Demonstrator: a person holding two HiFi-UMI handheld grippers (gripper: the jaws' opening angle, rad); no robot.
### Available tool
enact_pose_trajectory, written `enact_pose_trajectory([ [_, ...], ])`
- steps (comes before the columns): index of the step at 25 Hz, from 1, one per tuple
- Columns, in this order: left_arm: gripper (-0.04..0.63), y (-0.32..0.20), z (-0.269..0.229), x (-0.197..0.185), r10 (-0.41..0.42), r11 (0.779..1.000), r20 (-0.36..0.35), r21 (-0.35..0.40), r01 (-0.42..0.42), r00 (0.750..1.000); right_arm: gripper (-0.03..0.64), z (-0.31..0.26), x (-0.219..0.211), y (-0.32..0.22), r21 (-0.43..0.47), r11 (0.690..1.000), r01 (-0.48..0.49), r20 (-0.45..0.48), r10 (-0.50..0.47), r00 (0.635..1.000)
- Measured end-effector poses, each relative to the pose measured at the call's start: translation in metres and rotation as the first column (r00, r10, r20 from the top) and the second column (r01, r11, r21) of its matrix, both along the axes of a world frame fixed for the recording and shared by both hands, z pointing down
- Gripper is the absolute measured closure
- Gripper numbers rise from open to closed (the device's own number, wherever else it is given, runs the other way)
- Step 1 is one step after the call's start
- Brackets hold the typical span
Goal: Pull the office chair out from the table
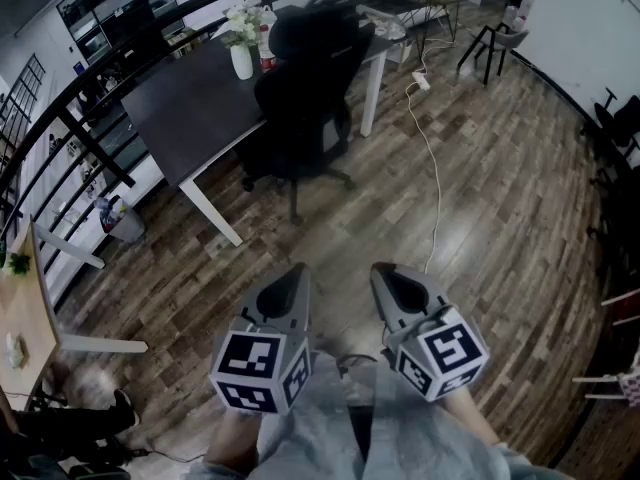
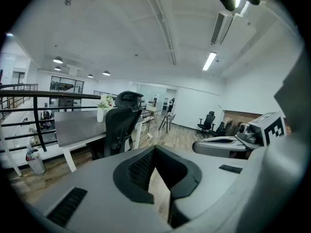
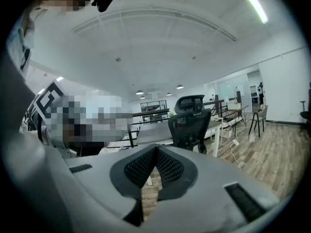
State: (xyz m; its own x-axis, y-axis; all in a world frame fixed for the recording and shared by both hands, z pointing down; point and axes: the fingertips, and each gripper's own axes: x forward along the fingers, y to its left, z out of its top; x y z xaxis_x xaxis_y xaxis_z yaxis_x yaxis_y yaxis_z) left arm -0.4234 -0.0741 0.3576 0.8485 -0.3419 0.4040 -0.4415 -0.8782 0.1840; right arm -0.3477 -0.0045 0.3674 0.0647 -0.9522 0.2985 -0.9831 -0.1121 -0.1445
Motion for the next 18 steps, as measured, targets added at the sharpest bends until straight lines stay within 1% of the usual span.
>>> enact_pose_trajectory([
  [12, 0.584, 0.018, -0.004, 0.023, 0.004, 1.0, 0.018, 0.014, -0.004, 1.0, 0.614, 0.0, 0.022, 0.013, 0.006, 1.0, 0.007, 0.018, -0.007, 1.0],
  [18, 0.584, 0.027, -0.004, 0.042, -0.013, 1.0, 0.025, 0.02, 0.012, 1.0, 0.614, 0.001, 0.045, 0.027, 0.017, 1.0, -0.006, 0.026, 0.005, 1.0],
])
